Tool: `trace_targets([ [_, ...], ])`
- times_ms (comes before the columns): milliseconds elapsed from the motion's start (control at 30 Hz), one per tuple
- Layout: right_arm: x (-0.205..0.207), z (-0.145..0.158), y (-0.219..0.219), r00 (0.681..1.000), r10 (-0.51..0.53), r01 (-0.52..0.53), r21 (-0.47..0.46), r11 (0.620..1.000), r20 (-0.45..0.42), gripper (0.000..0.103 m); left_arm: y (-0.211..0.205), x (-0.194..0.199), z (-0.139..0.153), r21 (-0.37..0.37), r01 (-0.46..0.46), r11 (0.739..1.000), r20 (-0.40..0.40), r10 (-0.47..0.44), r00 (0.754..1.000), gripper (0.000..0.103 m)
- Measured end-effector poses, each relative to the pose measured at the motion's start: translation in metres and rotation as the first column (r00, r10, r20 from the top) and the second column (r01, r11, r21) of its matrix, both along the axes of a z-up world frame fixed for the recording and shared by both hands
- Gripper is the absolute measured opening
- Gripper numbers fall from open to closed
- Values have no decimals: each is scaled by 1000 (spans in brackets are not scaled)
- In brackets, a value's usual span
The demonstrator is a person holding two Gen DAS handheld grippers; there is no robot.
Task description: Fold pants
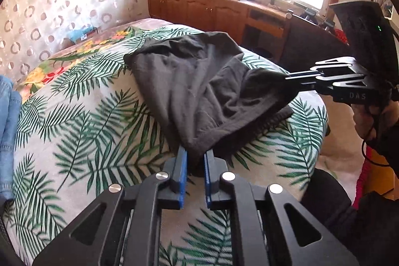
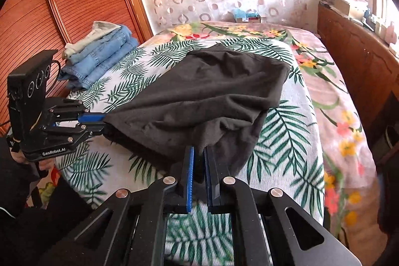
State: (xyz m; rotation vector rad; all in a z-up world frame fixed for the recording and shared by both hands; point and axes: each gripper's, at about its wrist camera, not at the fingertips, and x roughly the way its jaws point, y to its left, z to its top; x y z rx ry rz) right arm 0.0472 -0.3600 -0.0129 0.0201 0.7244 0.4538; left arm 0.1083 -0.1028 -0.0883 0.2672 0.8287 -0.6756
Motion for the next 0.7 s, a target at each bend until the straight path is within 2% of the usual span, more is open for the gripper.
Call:
trace_targets([
  [200, -6, -20, 3, 998, -39, 37, -40, 999, -42, 8, -6, -1, -14, 60, -26, 998, -21, 27, 999, 13],
  [300, -7, -19, 2, 997, -69, 68, -37, 997, -25, 8, -3, -2, -4, 39, -37, 999, -8, 37, 999, 24],
  [367, -11, -17, 3, 996, -83, 83, -39, 996, -11, 12, 3, -4, 5, 13, -48, 999, 9, 48, 999, 39],
  [433, -13, -13, 3, 995, -96, 95, -36, 995, -4, 14, 11, -6, 15, -13, -61, 998, 21, 61, 998, 44],
  [567, -16, -14, 5, 994, -108, 109, -40, 993, 4, 17, 22, -5, 24, -39, -95, 995, 41, 97, 994, 46],
  [700, -6, -28, 7, 990, -137, 135, -63, 989, -29, 20, 18, 12, 13, -28, -141, 990, -12, 140, 990, 46],
])
